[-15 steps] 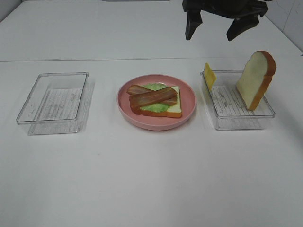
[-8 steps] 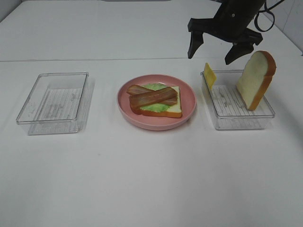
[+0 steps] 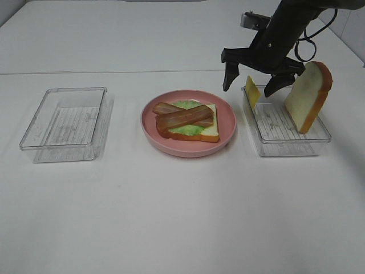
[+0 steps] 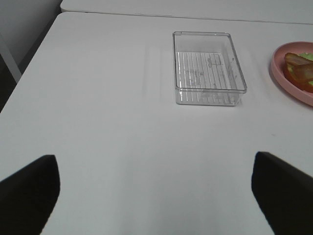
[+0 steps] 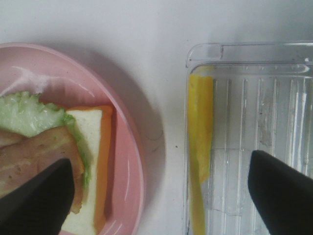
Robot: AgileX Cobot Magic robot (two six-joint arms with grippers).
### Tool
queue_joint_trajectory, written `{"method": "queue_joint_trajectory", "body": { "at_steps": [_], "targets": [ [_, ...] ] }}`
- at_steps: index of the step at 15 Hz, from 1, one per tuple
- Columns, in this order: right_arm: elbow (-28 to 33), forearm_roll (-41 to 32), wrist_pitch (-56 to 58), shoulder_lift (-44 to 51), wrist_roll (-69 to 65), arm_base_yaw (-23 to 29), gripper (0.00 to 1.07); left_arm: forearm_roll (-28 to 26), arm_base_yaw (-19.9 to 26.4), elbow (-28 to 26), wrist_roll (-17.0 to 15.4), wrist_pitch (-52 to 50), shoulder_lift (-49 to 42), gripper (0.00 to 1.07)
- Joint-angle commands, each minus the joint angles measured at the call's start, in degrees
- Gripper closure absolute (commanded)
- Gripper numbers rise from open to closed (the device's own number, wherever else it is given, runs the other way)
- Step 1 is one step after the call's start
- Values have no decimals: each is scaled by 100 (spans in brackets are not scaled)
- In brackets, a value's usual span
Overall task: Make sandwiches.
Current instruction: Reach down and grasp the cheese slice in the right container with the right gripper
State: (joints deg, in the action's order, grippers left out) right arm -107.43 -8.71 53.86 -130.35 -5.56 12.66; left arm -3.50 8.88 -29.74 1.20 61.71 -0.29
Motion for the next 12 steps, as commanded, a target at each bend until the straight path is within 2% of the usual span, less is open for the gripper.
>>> {"method": "queue_joint_trajectory", "body": {
  "at_steps": [1,4,6,8,9,12],
  "targets": [
    [-17,-17,-52,-63,23,-17,17,-34,11,11,-23,-34,-120,7],
    [-17,-17,-103,-69,17,-17,19,-34,11,11,-23,-34,-120,7],
    [-17,-17,-126,-69,17,-17,25,-34,11,11,-23,-34,-120,7],
    [-17,-11,-120,-69,17,-17,43,-34,11,11,-23,-34,-120,7],
    [-17,-11,-103,-69,17,-17,48,-34,11,11,-23,-34,-120,7],
    [-17,241,-80,-69,17,-17,52,-34,11,11,-23,-34,-120,7]
  ]
}}
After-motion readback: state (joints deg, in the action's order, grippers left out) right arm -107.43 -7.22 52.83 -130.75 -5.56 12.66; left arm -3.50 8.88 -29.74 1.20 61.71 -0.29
